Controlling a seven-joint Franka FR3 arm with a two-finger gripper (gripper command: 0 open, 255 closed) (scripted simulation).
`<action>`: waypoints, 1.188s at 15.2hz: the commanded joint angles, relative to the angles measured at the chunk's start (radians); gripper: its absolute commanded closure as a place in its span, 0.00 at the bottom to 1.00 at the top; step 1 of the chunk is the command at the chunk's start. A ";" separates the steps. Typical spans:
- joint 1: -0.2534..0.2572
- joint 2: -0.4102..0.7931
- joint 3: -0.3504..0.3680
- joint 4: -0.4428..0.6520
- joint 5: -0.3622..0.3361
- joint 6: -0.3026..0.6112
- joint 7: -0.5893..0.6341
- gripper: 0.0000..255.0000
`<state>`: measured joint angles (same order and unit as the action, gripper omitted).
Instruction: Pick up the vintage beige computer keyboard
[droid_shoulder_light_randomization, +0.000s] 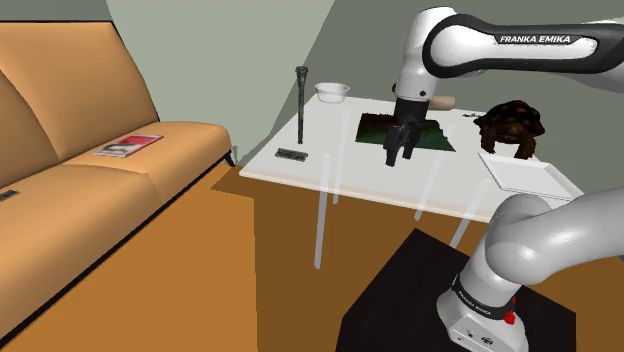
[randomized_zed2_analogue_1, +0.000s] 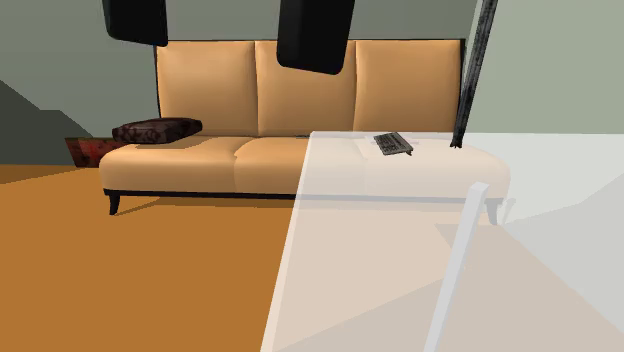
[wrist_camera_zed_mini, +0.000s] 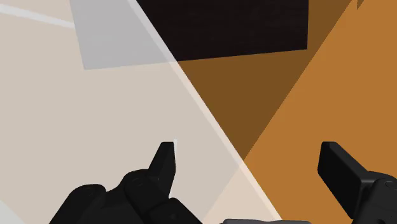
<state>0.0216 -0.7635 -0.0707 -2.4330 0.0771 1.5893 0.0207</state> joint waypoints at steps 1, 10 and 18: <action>0.000 0.000 0.000 0.000 0.000 0.000 0.000 0.00; 0.040 0.335 -0.045 0.157 -0.012 0.213 -0.154 0.00; 0.069 0.635 -0.066 0.382 0.014 0.318 -0.283 0.00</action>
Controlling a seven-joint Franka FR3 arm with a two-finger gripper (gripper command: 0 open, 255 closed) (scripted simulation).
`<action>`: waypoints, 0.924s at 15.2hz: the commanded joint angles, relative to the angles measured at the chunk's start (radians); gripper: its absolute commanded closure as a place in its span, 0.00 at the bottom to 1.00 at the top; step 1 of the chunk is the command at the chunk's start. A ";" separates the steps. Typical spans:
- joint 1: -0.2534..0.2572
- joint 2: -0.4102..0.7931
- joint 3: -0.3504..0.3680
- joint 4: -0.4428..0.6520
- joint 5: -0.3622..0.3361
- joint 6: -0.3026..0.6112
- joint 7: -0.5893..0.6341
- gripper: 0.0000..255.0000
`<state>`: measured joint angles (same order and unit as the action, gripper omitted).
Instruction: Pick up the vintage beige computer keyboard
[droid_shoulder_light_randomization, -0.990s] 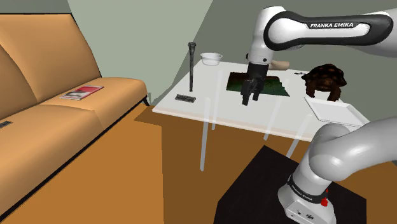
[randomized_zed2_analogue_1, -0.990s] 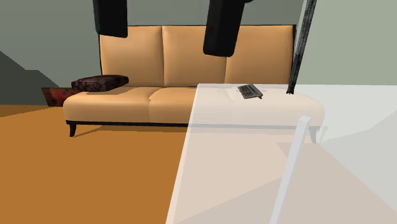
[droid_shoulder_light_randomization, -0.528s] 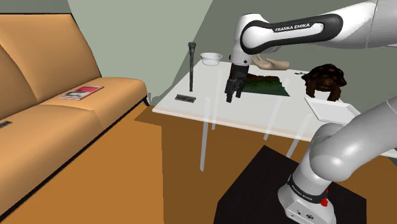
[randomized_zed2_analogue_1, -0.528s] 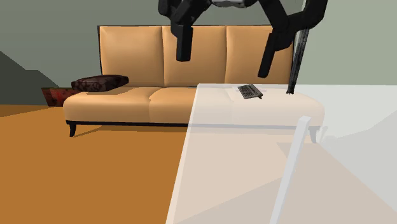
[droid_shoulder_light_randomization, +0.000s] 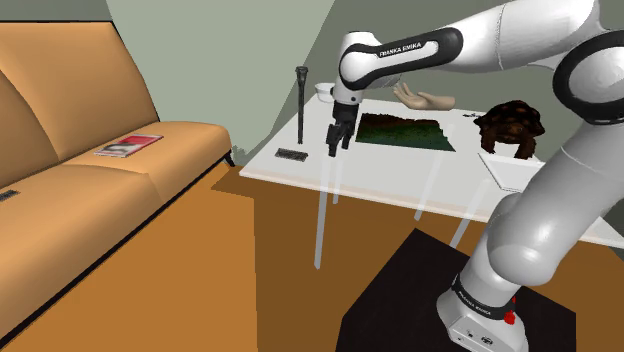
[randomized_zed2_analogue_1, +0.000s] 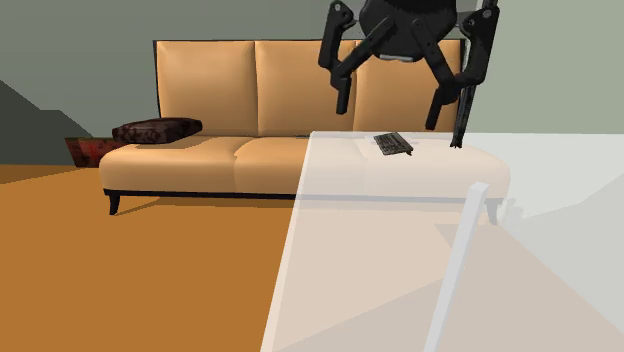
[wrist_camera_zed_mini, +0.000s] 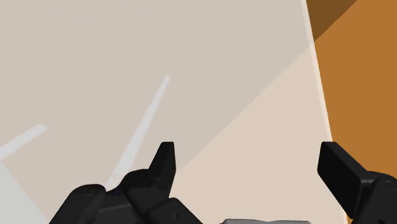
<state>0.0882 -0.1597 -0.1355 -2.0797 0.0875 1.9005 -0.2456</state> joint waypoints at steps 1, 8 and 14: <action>0.005 0.068 -0.002 0.063 0.008 0.014 -0.032 0.00; 0.009 0.331 0.006 0.338 0.042 0.029 -0.128 0.00; 0.002 0.559 0.025 0.628 0.060 -0.008 -0.186 0.00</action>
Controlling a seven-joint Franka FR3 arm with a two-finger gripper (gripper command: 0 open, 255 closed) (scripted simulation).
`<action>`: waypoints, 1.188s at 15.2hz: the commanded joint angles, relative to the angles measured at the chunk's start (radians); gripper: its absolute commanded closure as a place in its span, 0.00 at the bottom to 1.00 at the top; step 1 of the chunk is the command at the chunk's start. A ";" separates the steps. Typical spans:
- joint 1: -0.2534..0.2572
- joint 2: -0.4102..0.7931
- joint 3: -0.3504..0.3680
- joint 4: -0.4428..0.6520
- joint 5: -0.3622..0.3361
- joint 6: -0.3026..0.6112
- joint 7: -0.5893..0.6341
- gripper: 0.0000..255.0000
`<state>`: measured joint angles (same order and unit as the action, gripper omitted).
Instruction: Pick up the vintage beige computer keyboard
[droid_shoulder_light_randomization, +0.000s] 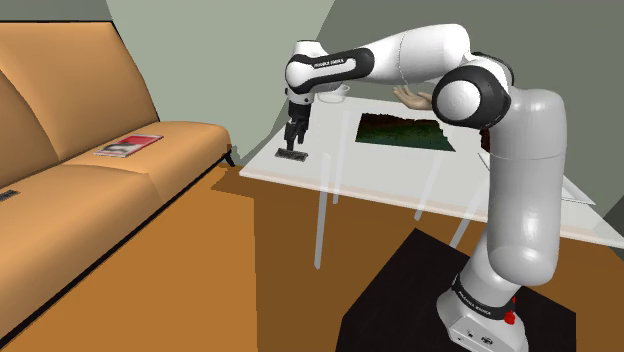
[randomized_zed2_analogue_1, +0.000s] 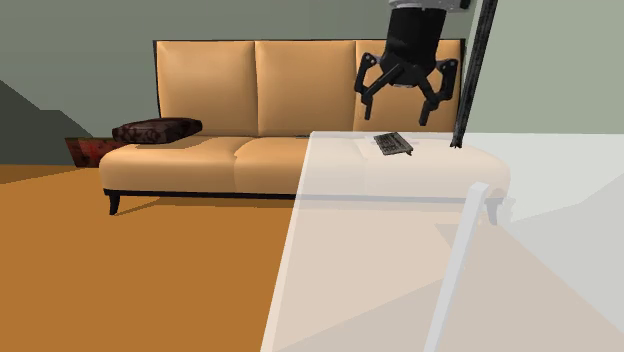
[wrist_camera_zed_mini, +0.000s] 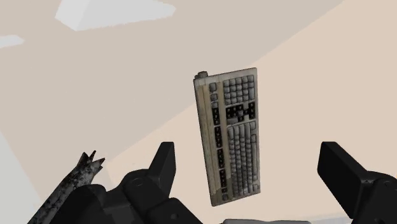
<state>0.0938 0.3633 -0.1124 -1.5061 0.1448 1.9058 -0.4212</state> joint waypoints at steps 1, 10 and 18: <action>-0.003 0.038 0.003 0.044 0.003 -0.001 -0.012 0.00; -0.003 0.056 0.005 -0.017 0.008 0.077 -0.023 1.00; -0.003 0.056 0.005 -0.017 0.009 0.077 -0.023 1.00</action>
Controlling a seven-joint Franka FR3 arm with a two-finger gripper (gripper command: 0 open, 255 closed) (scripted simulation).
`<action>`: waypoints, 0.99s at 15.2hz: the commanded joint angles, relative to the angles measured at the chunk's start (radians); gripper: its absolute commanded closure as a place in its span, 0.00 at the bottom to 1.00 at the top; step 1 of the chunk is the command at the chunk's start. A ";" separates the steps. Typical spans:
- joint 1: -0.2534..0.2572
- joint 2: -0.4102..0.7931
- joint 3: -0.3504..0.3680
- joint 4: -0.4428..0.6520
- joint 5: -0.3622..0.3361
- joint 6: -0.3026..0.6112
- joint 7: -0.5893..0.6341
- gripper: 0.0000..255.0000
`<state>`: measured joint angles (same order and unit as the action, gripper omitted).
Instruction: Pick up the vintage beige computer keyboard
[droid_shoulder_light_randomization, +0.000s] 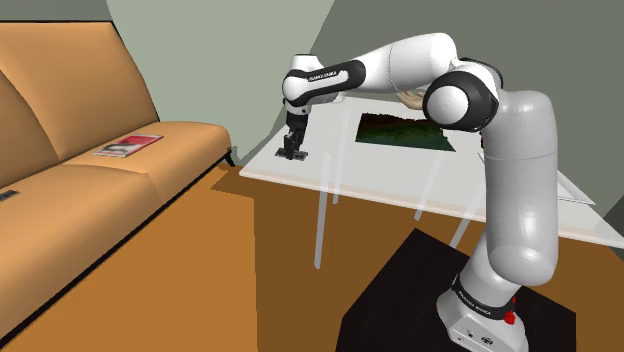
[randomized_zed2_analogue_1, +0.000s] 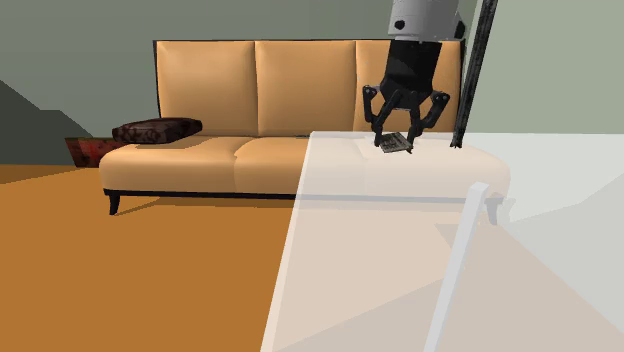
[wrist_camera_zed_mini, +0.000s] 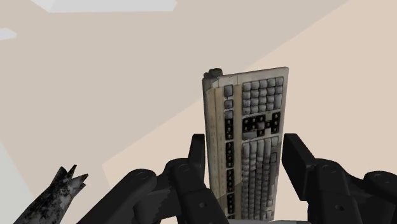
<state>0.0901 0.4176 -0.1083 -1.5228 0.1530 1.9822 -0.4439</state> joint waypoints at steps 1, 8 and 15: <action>0.002 -0.001 0.001 -0.006 0.000 0.003 0.001 1.00; 0.000 -0.017 -0.001 0.065 -0.006 -0.083 0.011 1.00; -0.002 -0.021 -0.003 0.153 -0.009 -0.174 0.021 1.00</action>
<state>0.0882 0.3962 -0.1108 -1.3857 0.1441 1.8238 -0.4246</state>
